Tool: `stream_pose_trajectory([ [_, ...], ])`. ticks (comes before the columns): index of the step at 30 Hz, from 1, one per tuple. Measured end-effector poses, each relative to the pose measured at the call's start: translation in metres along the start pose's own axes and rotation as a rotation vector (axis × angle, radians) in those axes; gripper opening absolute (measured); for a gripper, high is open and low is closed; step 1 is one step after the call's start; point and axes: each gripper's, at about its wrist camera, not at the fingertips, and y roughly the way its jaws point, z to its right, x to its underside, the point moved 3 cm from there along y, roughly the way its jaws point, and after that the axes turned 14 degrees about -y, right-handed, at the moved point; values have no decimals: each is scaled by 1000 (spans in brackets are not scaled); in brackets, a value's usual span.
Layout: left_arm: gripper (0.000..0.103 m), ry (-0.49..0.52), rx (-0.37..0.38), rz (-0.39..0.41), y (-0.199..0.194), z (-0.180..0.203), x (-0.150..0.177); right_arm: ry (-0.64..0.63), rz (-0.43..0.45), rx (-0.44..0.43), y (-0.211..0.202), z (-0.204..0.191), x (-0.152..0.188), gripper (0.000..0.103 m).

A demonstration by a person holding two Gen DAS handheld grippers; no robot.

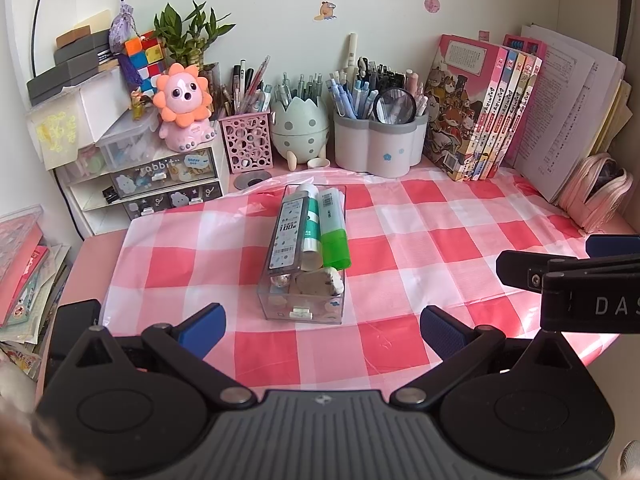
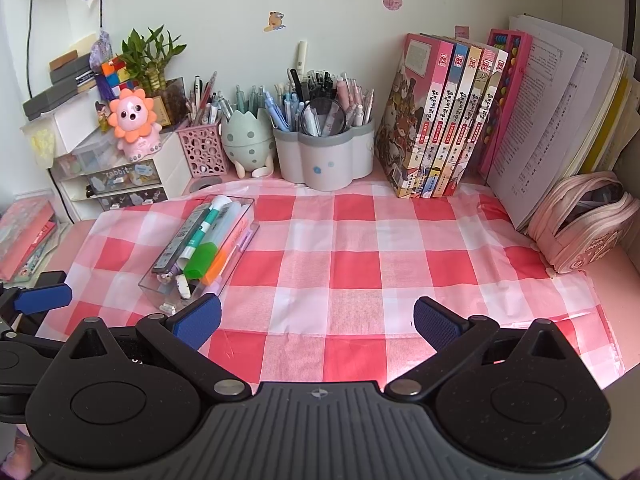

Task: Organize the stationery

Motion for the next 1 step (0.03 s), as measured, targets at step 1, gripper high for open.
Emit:
stream_pose_trajectory([
  [1,82,0,1,-1,0,0,0,0,-1,-1,1,0,0,98],
])
